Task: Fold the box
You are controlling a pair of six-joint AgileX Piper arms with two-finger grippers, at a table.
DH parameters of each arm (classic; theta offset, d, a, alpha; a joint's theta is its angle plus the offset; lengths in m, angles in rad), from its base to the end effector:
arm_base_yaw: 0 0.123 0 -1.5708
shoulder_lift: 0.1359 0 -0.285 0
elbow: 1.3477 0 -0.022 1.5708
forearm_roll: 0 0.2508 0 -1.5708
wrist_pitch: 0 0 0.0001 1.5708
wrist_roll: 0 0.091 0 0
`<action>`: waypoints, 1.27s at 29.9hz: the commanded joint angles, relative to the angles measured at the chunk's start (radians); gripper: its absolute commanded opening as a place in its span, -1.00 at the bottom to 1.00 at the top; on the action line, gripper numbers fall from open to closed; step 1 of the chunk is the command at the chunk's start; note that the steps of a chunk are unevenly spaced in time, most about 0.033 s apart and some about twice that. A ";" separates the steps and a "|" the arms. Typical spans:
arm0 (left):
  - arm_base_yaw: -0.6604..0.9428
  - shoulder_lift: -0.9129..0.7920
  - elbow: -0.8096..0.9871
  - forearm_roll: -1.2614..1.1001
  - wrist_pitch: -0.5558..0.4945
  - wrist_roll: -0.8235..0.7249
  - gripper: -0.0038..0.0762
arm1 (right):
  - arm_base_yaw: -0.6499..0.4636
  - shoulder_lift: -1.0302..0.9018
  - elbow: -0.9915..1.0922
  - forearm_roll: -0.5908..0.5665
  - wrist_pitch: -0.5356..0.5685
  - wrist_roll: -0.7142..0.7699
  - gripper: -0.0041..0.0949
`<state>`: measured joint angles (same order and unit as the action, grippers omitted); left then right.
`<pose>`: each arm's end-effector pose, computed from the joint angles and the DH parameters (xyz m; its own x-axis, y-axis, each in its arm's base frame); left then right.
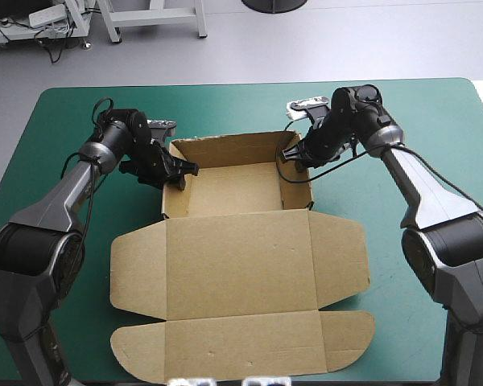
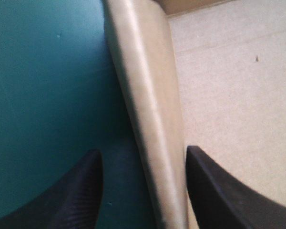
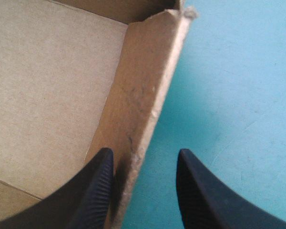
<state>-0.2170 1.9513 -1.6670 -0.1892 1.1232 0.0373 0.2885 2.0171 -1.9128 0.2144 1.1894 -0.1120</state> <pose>0.4007 -0.1041 0.2565 -0.9549 0.1647 -0.2470 0.2112 0.9616 -0.1753 0.4169 0.1425 0.2956 -0.8817 -0.2935 -0.3694 -0.3754 0.9107 0.1725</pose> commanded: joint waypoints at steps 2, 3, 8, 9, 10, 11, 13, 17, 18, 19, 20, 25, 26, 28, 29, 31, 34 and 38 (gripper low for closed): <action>-0.002 -0.057 -0.024 -0.006 0.016 -0.037 0.08 | -0.011 -0.058 -0.036 -0.010 -0.012 -0.010 -0.10; -0.002 -0.057 -0.034 -0.004 0.027 -0.037 0.08 | -0.011 -0.058 -0.040 -0.010 -0.012 -0.010 -0.10; 0.000 -0.057 -0.126 0.047 0.125 -0.037 0.08 | -0.011 -0.058 -0.088 0.014 -0.007 -0.006 -0.10; 0.000 -0.057 -0.148 0.052 0.140 -0.037 0.08 | -0.011 -0.058 -0.098 0.020 -0.007 -0.006 -0.10; 0.000 -0.057 -0.183 0.058 0.164 -0.037 0.08 | -0.011 -0.058 -0.113 0.028 -0.005 -0.006 -0.10; 0.000 -0.057 -0.207 0.058 0.168 -0.037 0.08 | -0.011 -0.058 -0.122 0.040 -0.004 -0.006 -0.10; 0.000 -0.063 -0.258 0.050 0.168 -0.052 0.08 | -0.011 -0.058 -0.142 0.057 0.001 -0.006 -0.10; 0.000 -0.085 -0.325 0.009 0.168 -0.076 0.07 | -0.011 -0.058 -0.171 0.062 0.050 -0.006 -0.10; 0.000 -0.096 -0.333 0.011 0.168 -0.076 0.06 | -0.011 -0.058 -0.171 0.058 0.064 -0.003 -0.10; 0.000 -0.112 -0.334 0.014 0.168 -0.072 0.04 | -0.011 -0.058 -0.171 0.055 0.065 0.011 -0.10; -0.002 -0.128 -0.334 0.026 0.168 -0.053 0.03 | -0.011 -0.058 -0.171 0.058 0.065 0.028 -0.10; -0.002 -0.264 -0.334 0.080 0.168 -0.025 -0.28 | -0.011 -0.058 -0.168 0.065 0.065 0.037 -0.10; -0.002 -0.290 -0.334 0.080 0.168 -0.025 -0.34 | -0.011 -0.058 -0.165 0.057 0.065 0.037 -0.10; -0.002 -0.352 -0.332 0.064 0.168 -0.011 -0.46 | -0.011 -0.058 -0.160 0.053 0.065 0.037 -0.10; -0.002 -0.389 -0.325 0.064 0.168 -0.009 -0.51 | -0.011 -0.054 -0.160 0.047 0.065 0.037 -0.10; -0.002 -0.463 -0.304 0.067 0.168 0.019 -0.57 | -0.011 -0.047 -0.160 0.047 0.065 0.037 -0.10; -0.002 -0.578 -0.247 0.079 0.168 0.037 -0.58 | -0.011 -0.035 -0.160 0.052 0.065 0.037 -0.10; -0.002 -0.729 -0.114 0.071 0.166 0.090 -0.58 | -0.011 -0.008 -0.160 0.054 0.065 0.037 -0.10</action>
<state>-0.2170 1.3403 -1.8348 -0.1080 1.2469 0.0957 0.2867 2.0485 -2.0513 0.2543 1.2434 -0.0718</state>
